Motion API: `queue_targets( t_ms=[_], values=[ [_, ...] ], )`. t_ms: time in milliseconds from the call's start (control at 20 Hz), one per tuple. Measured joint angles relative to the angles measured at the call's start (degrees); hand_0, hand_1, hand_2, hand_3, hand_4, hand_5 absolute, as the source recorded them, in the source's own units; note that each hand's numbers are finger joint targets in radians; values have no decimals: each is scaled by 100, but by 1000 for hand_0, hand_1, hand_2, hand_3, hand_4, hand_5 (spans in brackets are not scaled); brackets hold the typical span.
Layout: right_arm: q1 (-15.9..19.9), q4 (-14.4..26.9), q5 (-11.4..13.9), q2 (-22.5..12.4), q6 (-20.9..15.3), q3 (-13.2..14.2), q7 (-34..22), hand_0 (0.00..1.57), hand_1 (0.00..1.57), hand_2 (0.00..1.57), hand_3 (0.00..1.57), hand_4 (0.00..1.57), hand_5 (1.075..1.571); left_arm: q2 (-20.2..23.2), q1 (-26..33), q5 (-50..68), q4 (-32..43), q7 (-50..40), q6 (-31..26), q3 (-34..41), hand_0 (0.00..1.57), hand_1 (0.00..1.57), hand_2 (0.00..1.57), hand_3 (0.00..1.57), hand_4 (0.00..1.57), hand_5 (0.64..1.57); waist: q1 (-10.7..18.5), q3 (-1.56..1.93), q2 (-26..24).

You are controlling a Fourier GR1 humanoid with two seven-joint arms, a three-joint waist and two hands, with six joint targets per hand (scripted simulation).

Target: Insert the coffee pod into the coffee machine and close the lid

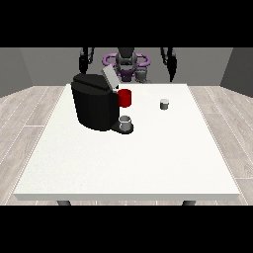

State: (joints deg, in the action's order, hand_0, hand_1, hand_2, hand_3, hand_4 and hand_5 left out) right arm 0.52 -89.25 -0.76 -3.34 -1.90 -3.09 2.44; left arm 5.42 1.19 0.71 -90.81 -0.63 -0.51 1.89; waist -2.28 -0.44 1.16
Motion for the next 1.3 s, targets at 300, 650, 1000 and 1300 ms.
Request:
queue_targets(
  t_ms=[300,650,1000,1300],
  values=[
    [-71,253,-89,-196,118,267,-31,0,0,0,0,0,1571,432,194,-261,-32,409,-523,-174,0,0,0,0,0,1571,199,34,-180],
    [60,348,655,-189,-710,358,-35,0,0,0,0,0,1571,1069,137,-844,42,1110,-970,-306,0,0,0,0,0,1571,214,41,-175],
    [284,297,887,-108,-786,175,-74,0,0,0,0,0,1571,1643,-583,-1228,613,889,-1224,-20,0,0,0,0,0,1571,-114,43,148],
    [608,241,923,29,-772,35,-224,0,0,0,0,0,1571,2005,-1321,-1592,1414,745,-1314,143,0,0,0,0,0,1571,-460,42,585]
  ],
)
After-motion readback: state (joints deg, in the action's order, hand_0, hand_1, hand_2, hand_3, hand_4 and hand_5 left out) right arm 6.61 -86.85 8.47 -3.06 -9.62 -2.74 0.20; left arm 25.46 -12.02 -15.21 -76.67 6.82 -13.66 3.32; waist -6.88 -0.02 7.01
